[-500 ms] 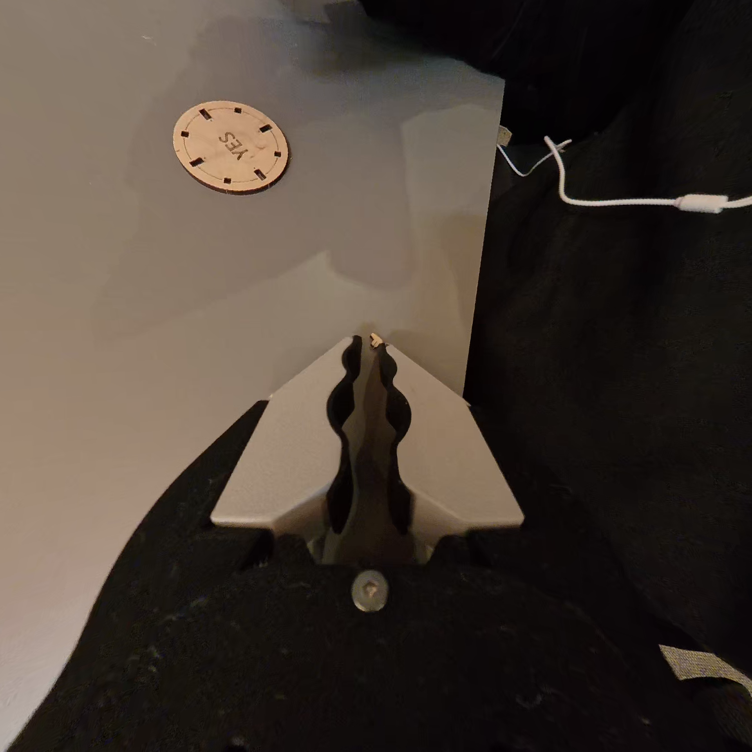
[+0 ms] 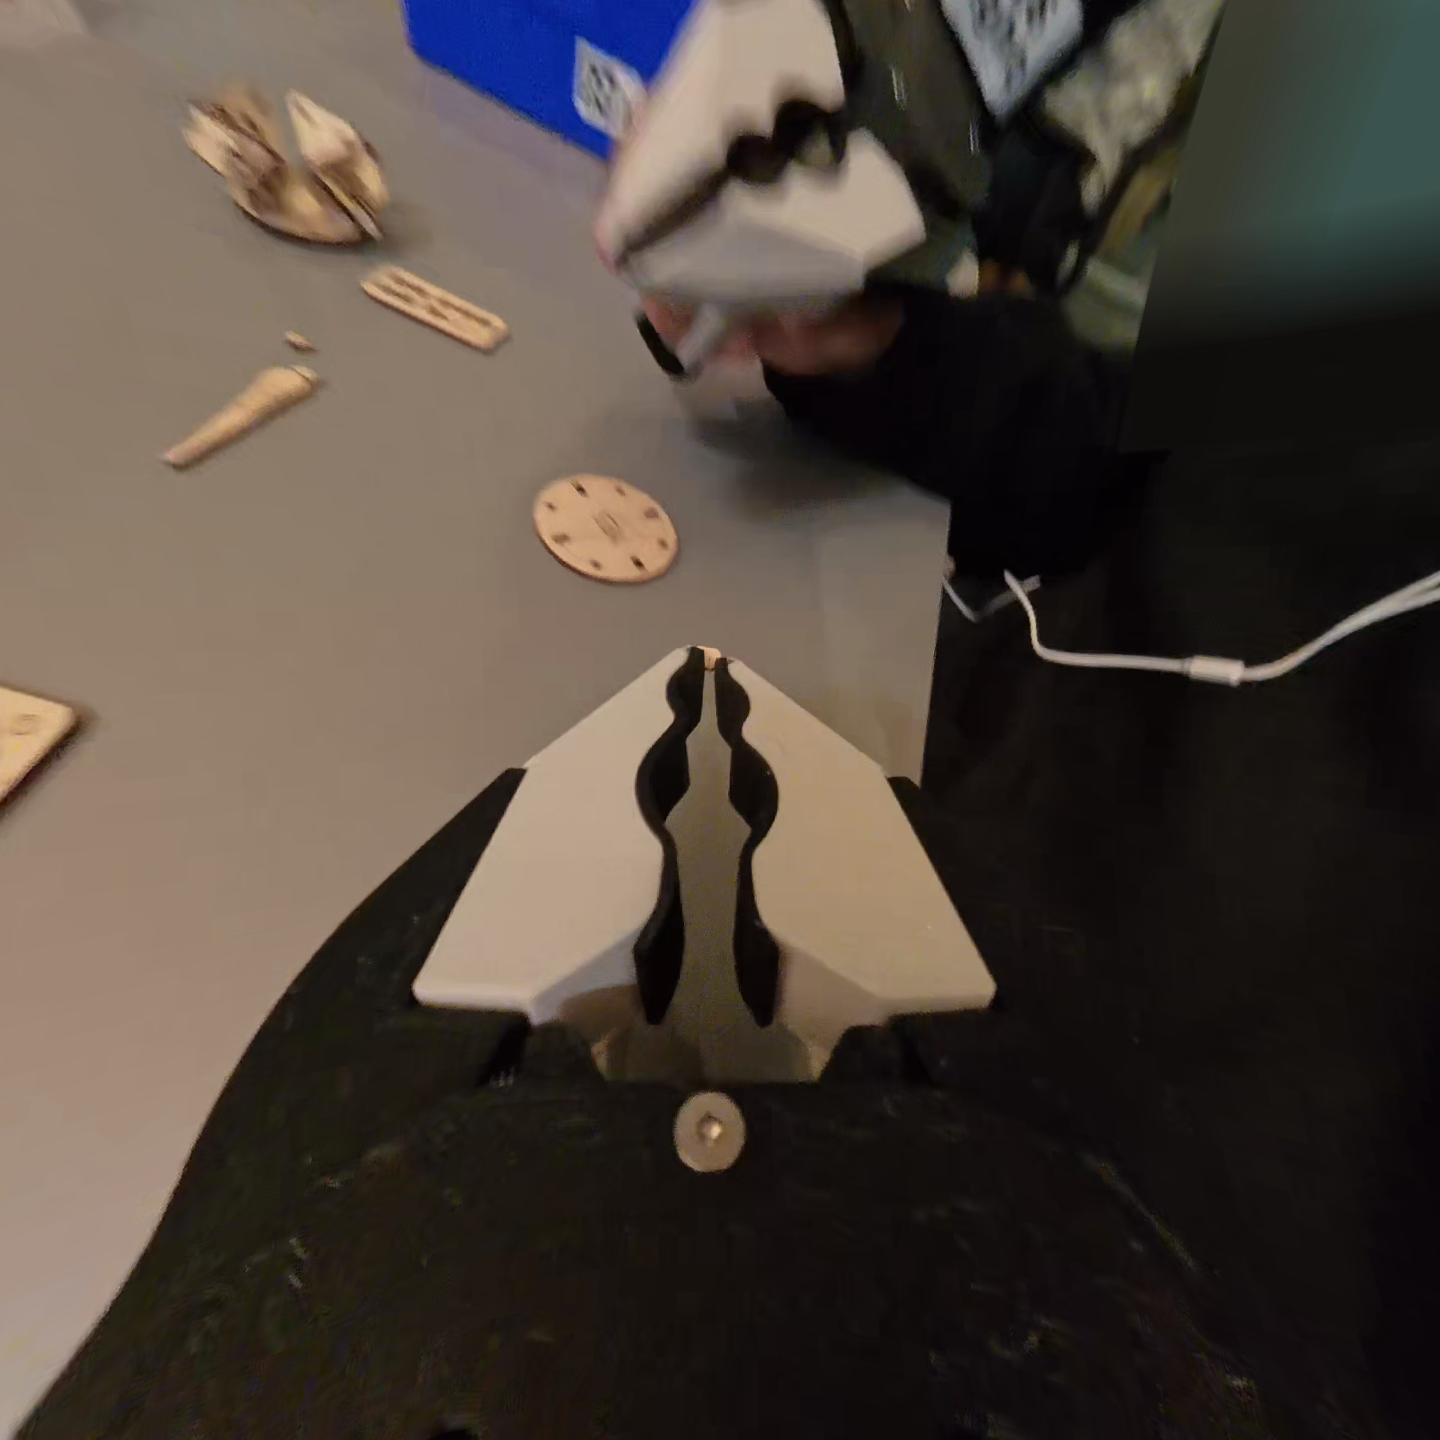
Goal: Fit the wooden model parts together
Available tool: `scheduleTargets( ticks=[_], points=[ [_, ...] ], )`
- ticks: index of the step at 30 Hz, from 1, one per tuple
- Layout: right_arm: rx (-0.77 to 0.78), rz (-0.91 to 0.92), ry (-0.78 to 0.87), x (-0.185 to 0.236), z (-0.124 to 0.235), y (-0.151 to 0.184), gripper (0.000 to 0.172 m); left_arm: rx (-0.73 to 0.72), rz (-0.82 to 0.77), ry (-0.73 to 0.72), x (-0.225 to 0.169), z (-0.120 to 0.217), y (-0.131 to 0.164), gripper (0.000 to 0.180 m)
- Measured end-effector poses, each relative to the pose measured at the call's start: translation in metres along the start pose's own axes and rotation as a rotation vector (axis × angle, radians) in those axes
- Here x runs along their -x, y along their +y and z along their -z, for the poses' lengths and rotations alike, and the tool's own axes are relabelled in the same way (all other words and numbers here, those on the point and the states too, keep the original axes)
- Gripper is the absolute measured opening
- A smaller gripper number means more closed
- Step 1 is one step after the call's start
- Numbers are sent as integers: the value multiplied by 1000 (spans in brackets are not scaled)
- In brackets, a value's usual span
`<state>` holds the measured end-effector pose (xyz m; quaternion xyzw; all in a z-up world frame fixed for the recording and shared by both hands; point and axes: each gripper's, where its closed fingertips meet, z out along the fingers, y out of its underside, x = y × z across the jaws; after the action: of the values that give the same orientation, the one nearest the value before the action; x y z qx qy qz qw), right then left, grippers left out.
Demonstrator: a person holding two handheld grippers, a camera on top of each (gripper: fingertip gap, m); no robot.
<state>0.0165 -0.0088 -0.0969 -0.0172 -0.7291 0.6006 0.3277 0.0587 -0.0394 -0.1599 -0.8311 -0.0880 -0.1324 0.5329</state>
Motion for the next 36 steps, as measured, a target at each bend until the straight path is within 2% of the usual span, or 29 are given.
scheduleTargets(
  ticks=[3, 5, 8, 13, 25, 31, 36],
  points=[
    [77, -136, -134, 19, -8, 16, 8, -148, -29, -102, 14, 11, -23, 0],
    [96, -249, -225, 32, -12, 20, 20, -163, -94, -167, 18, 12, -27, 0],
    [63, -320, -297, 41, -15, 13, 20, -162, -183, -200, 13, 8, -29, 0],
    [34, -296, -321, 46, -13, 8, 10, -166, -221, -180, 5, 3, -29, 0],
    [56, -263, -361, 55, -12, 10, 4, -173, -243, -129, -5, 1, -28, 0],
    [58, -240, -369, 58, -12, 10, 7, -187, -225, -90, -9, 1, -29, 0],
    [52, -196, -354, 58, -12, 9, 2, -193, -209, -88, -8, 2, -30, 0]
  ],
)
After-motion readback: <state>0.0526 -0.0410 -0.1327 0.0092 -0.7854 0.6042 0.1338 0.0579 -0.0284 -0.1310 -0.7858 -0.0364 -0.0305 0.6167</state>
